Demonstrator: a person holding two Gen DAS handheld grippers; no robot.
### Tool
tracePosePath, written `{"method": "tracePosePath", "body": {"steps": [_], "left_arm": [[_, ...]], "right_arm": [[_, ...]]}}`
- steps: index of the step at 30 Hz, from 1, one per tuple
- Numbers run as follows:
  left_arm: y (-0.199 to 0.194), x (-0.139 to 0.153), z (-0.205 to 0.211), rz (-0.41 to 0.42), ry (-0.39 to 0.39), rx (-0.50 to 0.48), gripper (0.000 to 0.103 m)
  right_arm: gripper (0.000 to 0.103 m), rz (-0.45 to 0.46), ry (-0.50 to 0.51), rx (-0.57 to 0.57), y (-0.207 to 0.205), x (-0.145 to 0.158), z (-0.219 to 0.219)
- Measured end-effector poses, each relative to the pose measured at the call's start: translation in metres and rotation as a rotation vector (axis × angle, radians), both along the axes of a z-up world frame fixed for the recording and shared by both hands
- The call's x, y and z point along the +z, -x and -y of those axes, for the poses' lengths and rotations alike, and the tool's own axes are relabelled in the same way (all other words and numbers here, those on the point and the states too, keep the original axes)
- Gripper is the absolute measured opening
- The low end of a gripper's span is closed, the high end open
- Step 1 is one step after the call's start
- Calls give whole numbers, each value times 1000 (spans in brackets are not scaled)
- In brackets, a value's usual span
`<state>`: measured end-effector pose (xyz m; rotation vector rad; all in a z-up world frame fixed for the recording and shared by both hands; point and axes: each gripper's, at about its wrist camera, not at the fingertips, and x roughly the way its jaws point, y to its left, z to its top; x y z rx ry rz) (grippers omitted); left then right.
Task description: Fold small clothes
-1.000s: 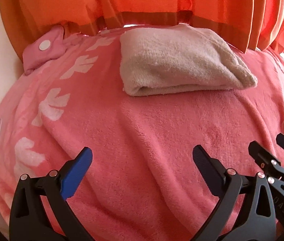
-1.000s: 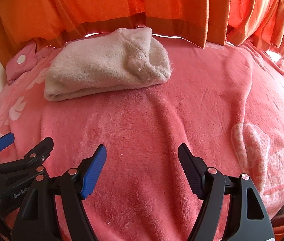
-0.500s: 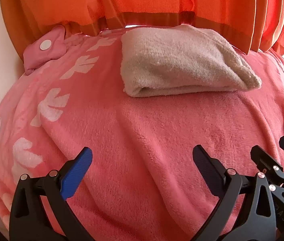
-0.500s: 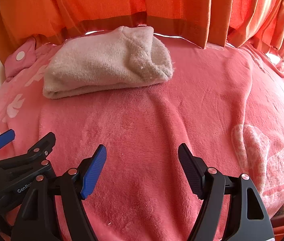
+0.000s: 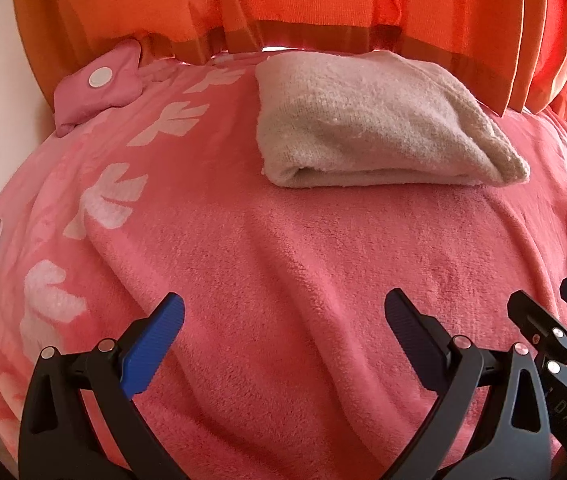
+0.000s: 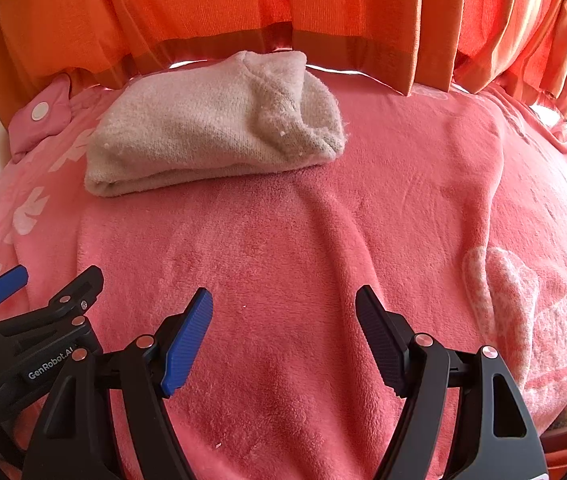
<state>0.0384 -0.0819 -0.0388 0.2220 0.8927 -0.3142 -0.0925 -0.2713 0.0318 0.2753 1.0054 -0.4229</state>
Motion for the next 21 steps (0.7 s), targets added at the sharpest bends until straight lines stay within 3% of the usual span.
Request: {"method": "tracePosePath", "body": {"steps": [21], "left_arm": [[3,0,0,8,-11,-1,98]], "right_arm": [[72,1,-7,0,0,0,0]]}}
